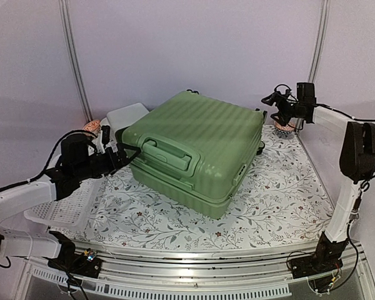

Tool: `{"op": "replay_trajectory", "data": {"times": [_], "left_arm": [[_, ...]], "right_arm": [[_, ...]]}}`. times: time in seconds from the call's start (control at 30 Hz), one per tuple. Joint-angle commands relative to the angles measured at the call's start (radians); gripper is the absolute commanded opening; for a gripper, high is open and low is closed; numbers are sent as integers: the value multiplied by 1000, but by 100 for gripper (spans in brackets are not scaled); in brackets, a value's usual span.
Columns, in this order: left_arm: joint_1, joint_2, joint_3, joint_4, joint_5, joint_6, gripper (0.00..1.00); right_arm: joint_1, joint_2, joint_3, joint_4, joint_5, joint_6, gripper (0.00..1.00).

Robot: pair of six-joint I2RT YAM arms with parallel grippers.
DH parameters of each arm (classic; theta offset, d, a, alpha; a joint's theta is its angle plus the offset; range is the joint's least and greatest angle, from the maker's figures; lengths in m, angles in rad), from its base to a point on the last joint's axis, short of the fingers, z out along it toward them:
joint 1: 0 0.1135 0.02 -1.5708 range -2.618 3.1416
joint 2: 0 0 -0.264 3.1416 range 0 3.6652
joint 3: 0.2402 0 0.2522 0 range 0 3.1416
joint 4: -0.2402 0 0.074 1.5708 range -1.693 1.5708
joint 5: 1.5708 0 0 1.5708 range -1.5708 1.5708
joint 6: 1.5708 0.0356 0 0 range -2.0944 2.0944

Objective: Open, take out, and arrange the luggage
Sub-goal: Adjust the luggage at the center of the board.

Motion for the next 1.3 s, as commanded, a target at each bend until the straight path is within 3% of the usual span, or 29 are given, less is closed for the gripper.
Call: {"op": "replay_trajectory", "data": {"times": [0.0,0.2,0.47,0.77,1.1,1.27], "left_arm": [[35,18,-21,70,44,-25,98],[63,51,-30,121,68,-40,98],[88,133,16,148,112,-14,98],[102,248,97,204,163,4,98],[54,452,232,301,222,-5,96],[-4,595,364,355,238,-21,96]], "right_arm": [[5,93,63,54,14,94,90],[12,160,91,103,-48,139,87],[38,172,83,108,-112,104,60],[30,-34,-143,136,-39,40,53],[5,-424,-576,136,126,-43,57],[5,-604,-728,105,215,-138,75]]}}
